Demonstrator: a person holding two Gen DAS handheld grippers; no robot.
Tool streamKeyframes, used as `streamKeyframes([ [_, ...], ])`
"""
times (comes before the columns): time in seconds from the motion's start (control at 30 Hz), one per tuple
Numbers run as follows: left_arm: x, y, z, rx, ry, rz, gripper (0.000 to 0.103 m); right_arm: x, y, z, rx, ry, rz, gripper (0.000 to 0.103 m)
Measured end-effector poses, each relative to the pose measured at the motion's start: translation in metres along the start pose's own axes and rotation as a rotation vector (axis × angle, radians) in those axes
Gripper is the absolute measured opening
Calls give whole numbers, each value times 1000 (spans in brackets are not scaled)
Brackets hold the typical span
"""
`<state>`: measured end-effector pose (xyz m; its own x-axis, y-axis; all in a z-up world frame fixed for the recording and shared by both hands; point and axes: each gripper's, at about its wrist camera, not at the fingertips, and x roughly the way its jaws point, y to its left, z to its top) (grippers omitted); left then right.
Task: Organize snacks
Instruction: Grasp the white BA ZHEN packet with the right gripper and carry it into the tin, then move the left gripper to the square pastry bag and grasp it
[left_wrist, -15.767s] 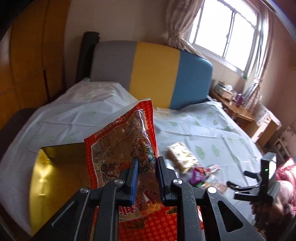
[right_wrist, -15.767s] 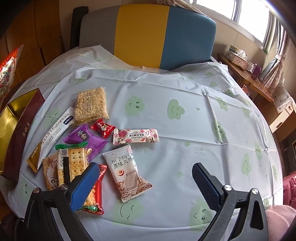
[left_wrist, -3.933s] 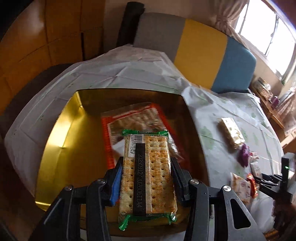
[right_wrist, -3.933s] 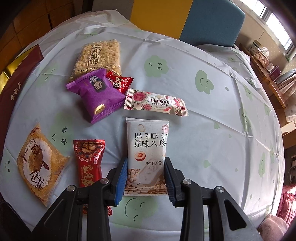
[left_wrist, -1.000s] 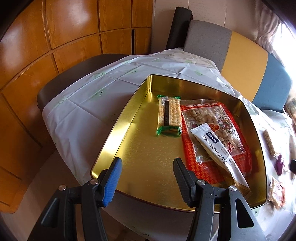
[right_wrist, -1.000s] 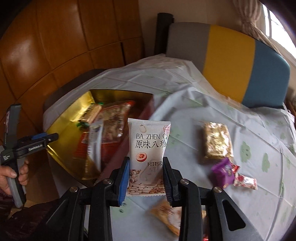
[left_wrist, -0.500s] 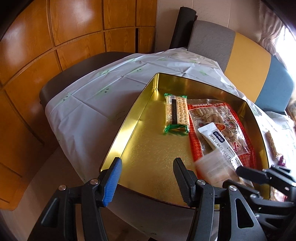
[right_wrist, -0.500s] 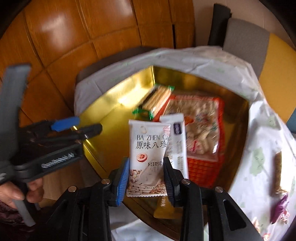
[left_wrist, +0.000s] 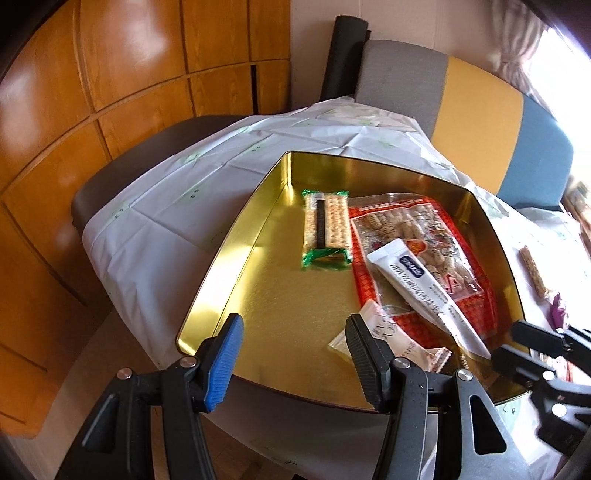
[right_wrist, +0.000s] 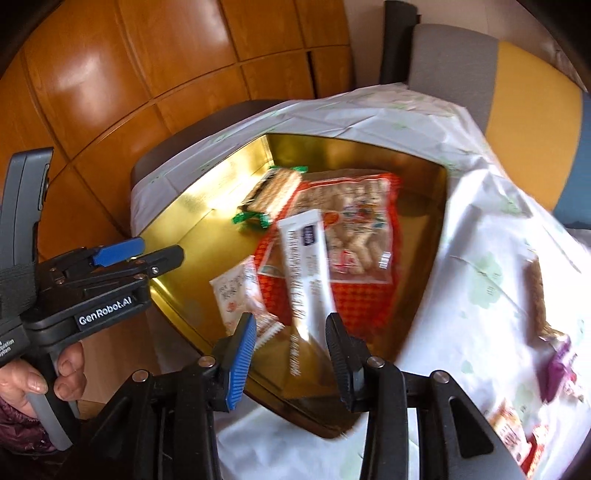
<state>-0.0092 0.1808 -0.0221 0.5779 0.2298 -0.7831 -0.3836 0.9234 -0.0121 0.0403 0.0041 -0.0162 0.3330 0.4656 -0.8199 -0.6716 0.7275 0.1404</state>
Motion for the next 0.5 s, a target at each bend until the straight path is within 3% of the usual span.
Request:
streamKeyframes([
  [0.27, -11, -21, 1, 70, -29, -20, 58, -45, -36, -17, 46, -64, -113, 40],
  [0.5, -17, -44, -2, 143, -33, -45, 58, -81, -89, -47, 83, -30, -241, 40],
])
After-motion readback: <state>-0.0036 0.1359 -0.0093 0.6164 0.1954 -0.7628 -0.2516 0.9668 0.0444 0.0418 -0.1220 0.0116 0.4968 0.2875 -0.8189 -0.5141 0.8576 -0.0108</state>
